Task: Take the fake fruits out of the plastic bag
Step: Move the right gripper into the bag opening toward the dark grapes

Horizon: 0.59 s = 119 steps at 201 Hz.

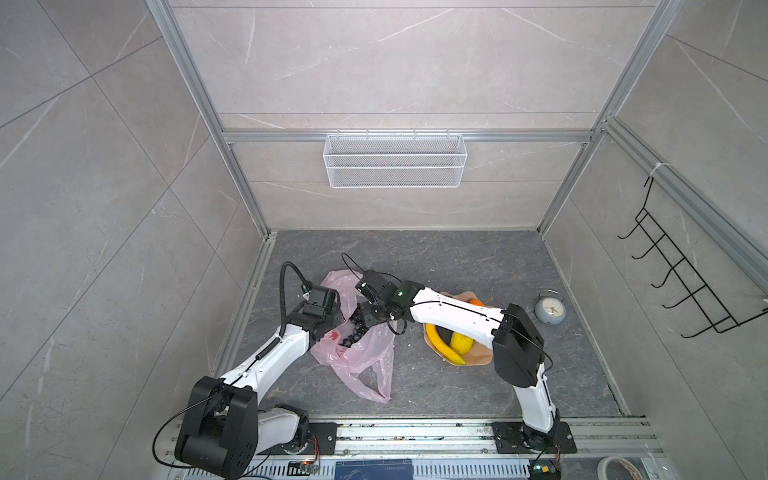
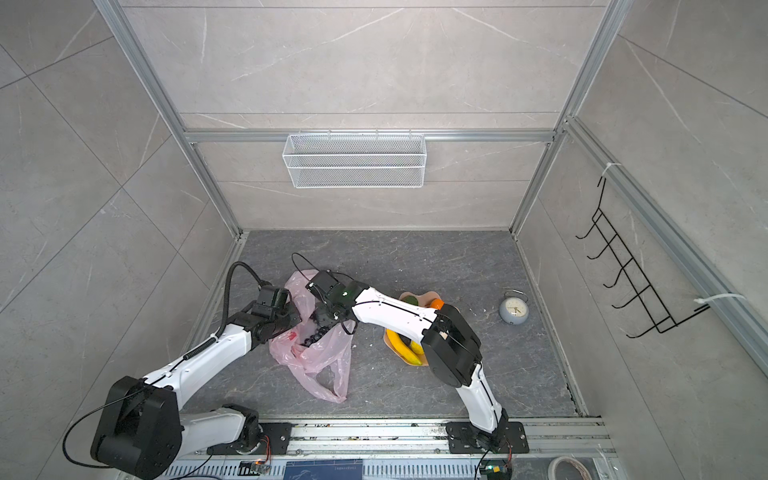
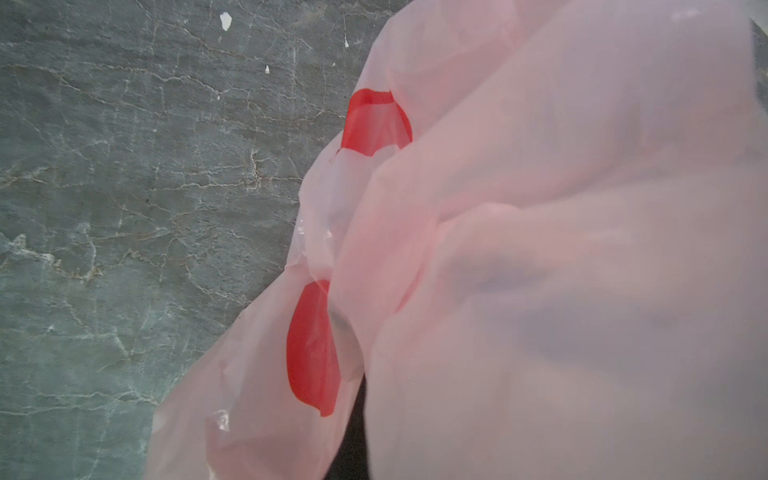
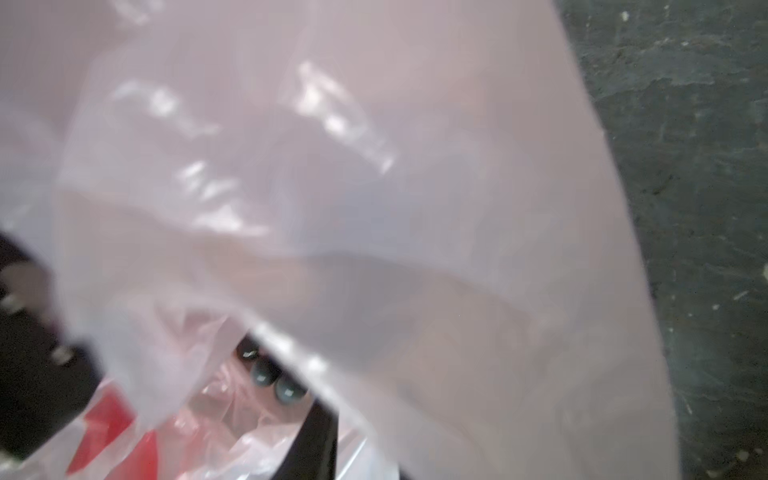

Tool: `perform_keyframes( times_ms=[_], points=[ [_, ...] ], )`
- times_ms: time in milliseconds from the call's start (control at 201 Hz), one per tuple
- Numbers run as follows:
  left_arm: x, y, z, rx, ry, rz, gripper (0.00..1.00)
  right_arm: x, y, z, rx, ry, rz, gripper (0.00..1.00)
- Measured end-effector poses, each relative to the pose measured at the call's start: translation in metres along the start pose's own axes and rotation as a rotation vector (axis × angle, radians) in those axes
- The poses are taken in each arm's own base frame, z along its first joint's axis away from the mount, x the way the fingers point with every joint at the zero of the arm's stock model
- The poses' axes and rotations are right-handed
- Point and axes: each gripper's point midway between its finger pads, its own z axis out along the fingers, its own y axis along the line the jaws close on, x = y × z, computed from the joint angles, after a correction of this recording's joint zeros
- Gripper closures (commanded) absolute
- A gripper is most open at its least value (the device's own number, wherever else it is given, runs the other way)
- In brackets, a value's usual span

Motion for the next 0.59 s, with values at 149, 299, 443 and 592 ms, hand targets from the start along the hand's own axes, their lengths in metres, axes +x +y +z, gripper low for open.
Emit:
perform_keyframes(
  times_ms=[149, 299, 443, 592],
  points=[
    [0.0, -0.002, 0.003, 0.008, 0.002, -0.003, 1.0, -0.015, -0.005, 0.018, -0.008, 0.002, 0.028, 0.74],
    [0.002, -0.005, 0.007, 0.018, 0.015, -0.007, 1.0, -0.027, -0.003, 0.033, -0.03, 0.005, 0.044, 0.73],
    [0.002, -0.007, 0.008, 0.028, 0.018, -0.014, 1.0, -0.036, -0.005, 0.046, -0.025, 0.007, 0.056, 0.72],
    [0.001, -0.008, 0.008, 0.031, 0.014, -0.018, 1.0, -0.034, -0.011, 0.056, -0.008, 0.025, 0.061, 0.72]
  ],
)
